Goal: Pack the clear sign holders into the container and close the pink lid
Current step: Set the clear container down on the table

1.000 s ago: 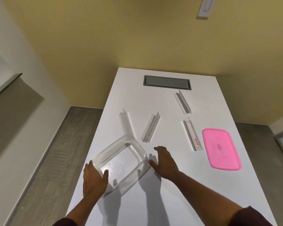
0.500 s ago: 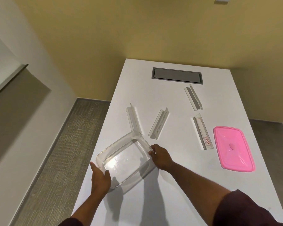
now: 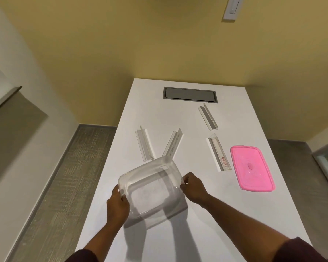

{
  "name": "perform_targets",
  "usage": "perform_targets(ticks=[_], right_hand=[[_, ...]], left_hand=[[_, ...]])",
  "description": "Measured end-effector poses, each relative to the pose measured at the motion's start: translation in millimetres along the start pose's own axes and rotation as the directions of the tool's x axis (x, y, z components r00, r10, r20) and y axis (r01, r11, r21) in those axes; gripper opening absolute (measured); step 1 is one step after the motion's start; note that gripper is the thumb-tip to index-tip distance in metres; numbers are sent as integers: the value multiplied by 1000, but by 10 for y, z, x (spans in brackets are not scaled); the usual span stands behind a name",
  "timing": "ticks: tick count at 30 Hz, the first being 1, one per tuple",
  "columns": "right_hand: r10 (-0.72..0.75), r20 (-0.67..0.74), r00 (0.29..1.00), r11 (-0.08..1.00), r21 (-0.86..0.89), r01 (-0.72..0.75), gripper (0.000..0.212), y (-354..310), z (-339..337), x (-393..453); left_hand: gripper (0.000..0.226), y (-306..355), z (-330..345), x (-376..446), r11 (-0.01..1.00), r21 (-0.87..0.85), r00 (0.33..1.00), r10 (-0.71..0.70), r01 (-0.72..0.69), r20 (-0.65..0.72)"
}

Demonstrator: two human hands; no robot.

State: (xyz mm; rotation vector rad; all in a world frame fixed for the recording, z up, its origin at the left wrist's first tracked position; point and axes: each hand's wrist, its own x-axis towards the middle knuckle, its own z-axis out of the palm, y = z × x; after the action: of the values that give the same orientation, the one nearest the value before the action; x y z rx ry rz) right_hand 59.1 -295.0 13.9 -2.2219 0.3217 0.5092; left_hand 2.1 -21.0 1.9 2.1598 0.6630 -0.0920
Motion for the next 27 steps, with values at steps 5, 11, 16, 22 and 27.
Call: perform_targets(ticks=[5,11,16,22,27], right_hand=[[47,-61,997,998,54,-44,14,352,-261,-324],[91,-157,983,987,147,-68,14,822,-419,-697],[149,-147,978,972,203,-118,10,1149,-473,-950],[215,-132,968,954,241,-180,5,1407,-439,-1171],[262,-113,958,939,260,-226,5,1592,-417,-1302]], left_hand=[[41,122,192,-256,995,1,989,95,-95,116],[43,224,415,-619,992,2,967,125,-129,222],[43,197,511,-852,993,-3,946,114,-119,304],[37,153,579,-1046,994,22,932,96,-110,349],[37,127,652,-1183,994,60,926,61,-90,372]])
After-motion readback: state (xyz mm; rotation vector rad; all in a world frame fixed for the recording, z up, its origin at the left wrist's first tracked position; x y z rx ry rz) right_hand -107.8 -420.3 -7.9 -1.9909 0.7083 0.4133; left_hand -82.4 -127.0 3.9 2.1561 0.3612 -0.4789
